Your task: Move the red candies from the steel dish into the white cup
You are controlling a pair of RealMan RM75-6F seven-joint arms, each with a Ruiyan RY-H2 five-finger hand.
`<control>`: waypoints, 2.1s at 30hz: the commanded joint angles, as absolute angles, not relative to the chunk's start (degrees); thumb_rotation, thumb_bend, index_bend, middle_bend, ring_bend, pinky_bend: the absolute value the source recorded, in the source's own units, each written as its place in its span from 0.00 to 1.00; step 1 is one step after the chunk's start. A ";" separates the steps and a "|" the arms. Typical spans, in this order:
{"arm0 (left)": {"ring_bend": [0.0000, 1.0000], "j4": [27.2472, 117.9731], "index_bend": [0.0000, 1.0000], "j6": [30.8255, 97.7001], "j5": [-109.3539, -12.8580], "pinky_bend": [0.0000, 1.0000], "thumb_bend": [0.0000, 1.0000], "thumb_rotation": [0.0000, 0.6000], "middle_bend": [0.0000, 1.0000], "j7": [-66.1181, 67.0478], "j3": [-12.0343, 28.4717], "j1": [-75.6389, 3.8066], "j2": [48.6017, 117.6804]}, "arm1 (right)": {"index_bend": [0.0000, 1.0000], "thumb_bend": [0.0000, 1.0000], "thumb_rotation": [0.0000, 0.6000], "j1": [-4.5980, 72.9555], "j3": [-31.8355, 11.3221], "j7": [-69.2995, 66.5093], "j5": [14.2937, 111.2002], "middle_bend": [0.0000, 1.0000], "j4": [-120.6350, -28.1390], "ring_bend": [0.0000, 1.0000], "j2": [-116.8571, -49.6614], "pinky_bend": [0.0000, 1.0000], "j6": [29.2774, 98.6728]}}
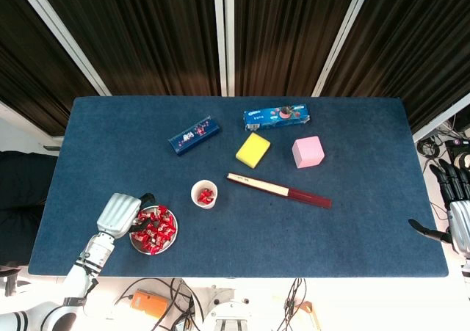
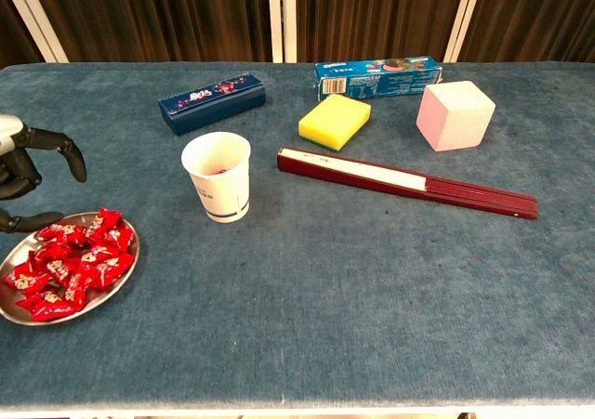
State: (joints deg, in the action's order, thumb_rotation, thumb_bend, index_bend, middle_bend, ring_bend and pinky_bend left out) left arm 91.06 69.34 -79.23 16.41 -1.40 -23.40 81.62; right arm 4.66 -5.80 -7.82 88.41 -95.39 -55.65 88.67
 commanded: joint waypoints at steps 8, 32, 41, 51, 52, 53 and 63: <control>0.88 88.83 0.41 67.06 -76.76 0.83 0.22 1.00 0.92 19.39 -1.07 -23.20 82.66 | 0.00 0.12 1.00 4.31 -5.65 -8.04 88.32 0.01 -95.20 0.00 -55.69 0.00 88.97; 0.88 85.04 0.49 63.27 -74.74 0.83 0.29 1.00 0.93 21.85 -0.63 -23.68 85.49 | 0.00 0.12 1.00 4.32 -5.85 -7.73 87.58 0.01 -95.24 0.00 -55.75 0.00 88.57; 0.89 87.29 0.58 65.44 -76.26 0.83 0.43 1.00 0.94 20.92 0.14 -23.34 83.98 | 0.00 0.12 1.00 4.26 -5.85 -7.88 87.55 0.01 -95.20 0.00 -55.76 0.00 88.57; 0.89 98.79 0.58 68.20 -81.53 0.83 0.43 1.00 0.94 14.51 5.36 -26.17 78.44 | 0.00 0.12 1.00 3.88 -5.66 -8.43 87.78 0.01 -94.75 0.00 -56.00 0.00 89.06; 0.89 99.31 0.58 67.81 -81.52 0.83 0.43 1.00 0.94 14.85 5.97 -26.83 78.45 | 0.00 0.12 1.00 3.83 -5.63 -8.49 87.74 0.01 -94.68 0.00 -56.03 0.00 89.07; 0.89 99.73 0.58 67.48 -81.54 0.83 0.43 1.00 0.94 15.23 6.60 -27.50 78.61 | 0.00 0.12 1.00 3.77 -5.61 -8.57 87.74 0.01 -94.61 0.00 -56.06 0.00 89.12; 0.88 100.07 0.58 58.96 -74.89 0.83 0.42 1.00 0.93 18.85 10.67 -35.11 83.16 | 0.00 0.12 1.00 3.30 -5.47 -9.60 87.18 0.01 -93.45 0.00 -56.30 0.00 89.14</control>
State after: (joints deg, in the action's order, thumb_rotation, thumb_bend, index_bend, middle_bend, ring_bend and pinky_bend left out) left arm 100.53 60.23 -76.22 17.82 9.97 -33.89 82.05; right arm 3.32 -5.47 -9.57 87.21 -93.48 -56.29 89.16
